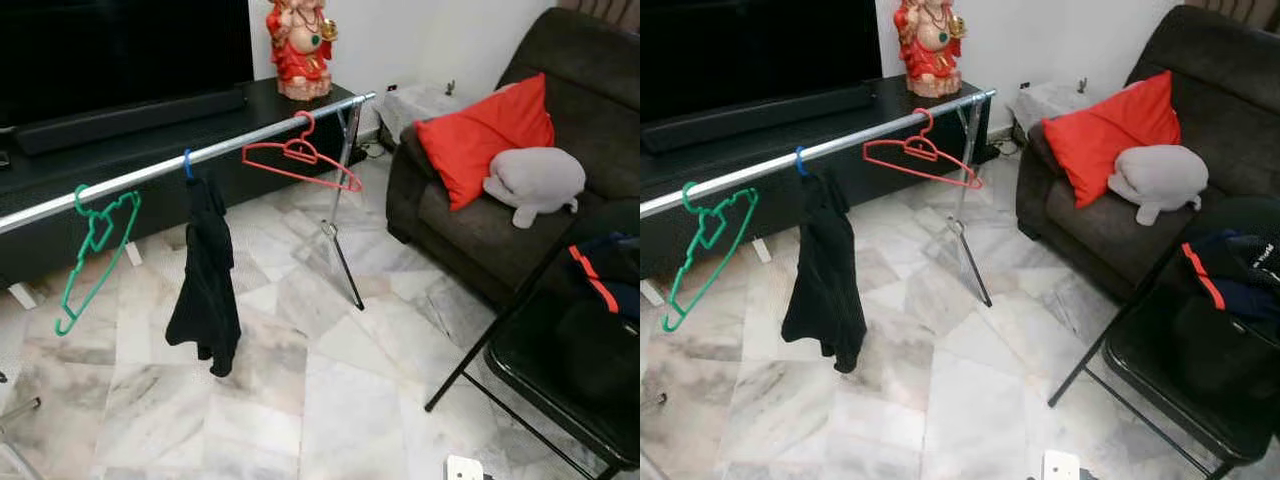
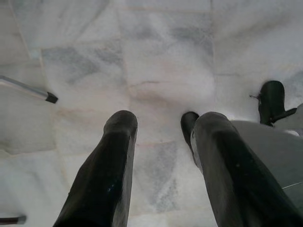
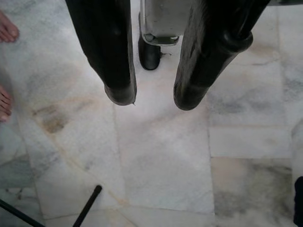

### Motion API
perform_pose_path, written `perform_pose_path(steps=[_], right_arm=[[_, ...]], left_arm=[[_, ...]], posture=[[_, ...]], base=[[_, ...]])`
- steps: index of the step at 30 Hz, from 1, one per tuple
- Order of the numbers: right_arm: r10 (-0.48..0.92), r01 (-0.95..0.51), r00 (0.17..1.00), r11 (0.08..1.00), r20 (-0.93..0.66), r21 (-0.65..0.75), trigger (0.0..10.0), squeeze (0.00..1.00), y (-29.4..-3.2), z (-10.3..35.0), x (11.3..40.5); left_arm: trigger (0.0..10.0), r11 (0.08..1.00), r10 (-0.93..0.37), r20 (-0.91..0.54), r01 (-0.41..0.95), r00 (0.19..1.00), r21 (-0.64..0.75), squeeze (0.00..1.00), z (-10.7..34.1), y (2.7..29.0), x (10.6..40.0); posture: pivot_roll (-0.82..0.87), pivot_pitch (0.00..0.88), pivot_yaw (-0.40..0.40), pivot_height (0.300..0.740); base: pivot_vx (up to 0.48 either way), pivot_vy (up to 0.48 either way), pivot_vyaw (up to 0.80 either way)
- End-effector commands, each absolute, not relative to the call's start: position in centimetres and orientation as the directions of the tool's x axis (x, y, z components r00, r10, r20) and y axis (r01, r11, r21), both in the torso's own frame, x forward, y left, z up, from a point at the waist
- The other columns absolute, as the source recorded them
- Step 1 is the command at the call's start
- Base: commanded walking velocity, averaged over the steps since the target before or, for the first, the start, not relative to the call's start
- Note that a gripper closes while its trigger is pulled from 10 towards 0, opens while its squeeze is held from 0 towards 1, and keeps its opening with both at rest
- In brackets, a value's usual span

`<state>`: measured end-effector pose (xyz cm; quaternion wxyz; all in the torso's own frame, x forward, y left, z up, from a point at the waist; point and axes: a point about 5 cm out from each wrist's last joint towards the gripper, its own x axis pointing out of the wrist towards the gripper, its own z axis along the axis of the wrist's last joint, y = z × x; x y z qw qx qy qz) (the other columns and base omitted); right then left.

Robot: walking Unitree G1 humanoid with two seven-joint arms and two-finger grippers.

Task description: Hang hanger

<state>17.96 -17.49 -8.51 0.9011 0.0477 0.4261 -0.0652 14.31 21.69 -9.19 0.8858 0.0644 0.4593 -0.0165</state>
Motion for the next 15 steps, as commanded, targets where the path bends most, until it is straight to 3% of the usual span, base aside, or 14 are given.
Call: perform_pose_path(steps=[1,15], right_arm=[[-0.079,0.157,0.633,0.987,-0.77,0.028,10.0,0.0,-17.57,-8.46,18.03],[-0.079,0.16,0.629,0.987,-0.773,0.029,10.0,0.0,-17.52,-8.51,17.95]], left_arm=[[10.0,0.993,0.029,-0.827,0.081,0.561,0.09,0.0,-9.37,21.78,13.86],[10.0,0.993,0.029,-0.828,0.081,0.56,0.09,0.0,-9.37,21.83,13.86]], posture=[[0.08,0.061,-0.021,0.74],[0.08,0.066,-0.02,0.74]], base=[[0.292,0.0,0.0],[0.291,0.0,0.0]])
